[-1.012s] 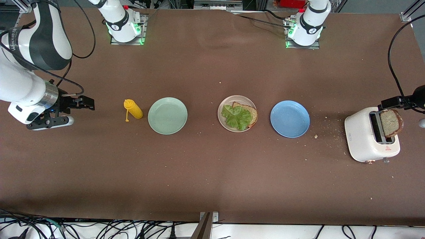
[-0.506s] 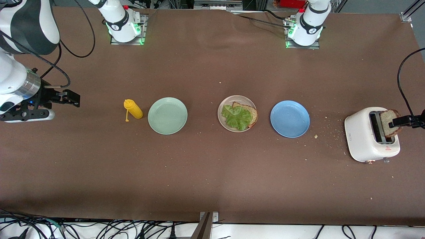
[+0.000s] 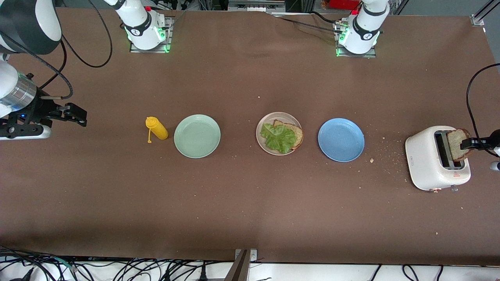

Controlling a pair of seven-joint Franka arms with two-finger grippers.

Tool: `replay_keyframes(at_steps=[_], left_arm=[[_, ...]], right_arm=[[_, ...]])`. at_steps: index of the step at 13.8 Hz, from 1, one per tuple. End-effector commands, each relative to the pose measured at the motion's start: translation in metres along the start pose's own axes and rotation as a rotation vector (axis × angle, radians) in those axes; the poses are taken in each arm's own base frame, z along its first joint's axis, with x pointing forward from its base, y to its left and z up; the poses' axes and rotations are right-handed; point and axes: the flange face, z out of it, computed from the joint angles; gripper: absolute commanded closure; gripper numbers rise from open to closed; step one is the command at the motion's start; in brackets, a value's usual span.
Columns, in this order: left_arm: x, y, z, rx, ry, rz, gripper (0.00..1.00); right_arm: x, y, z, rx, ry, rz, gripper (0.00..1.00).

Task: Make sandwich in beige plate with both arms
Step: 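Grasp the toaster bread slice and lift it with the left gripper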

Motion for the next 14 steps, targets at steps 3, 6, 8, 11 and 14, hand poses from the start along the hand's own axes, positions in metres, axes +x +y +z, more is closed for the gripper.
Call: replay_keyframes(at_steps=[3, 6, 8, 11, 14], left_arm=[[-0.001, 0.002, 0.003, 0.027, -0.030, 0.019, 1.00], [-0.001, 0.006, 0.001, 0.028, -0.042, 0.024, 1.00], [-0.002, 0.005, -0.004, 0.032, -0.040, 0.026, 1.00], [-0.008, 0.009, -0.028, 0.080, -0.068, 0.043, 1.00], [-0.019, 0.021, -0.068, 0.108, -0.046, 0.050, 1.00]], right_arm=[[0.003, 0.001, 0.004, -0.009, -0.014, 0.016, 0.00], [0.003, 0.001, 0.005, -0.009, -0.015, 0.022, 0.00], [0.003, 0.000, 0.005, -0.008, -0.017, 0.028, 0.00], [0.002, -0.002, 0.005, -0.008, -0.020, 0.024, 0.00], [0.002, 0.000, 0.005, -0.008, -0.025, 0.027, 0.00]])
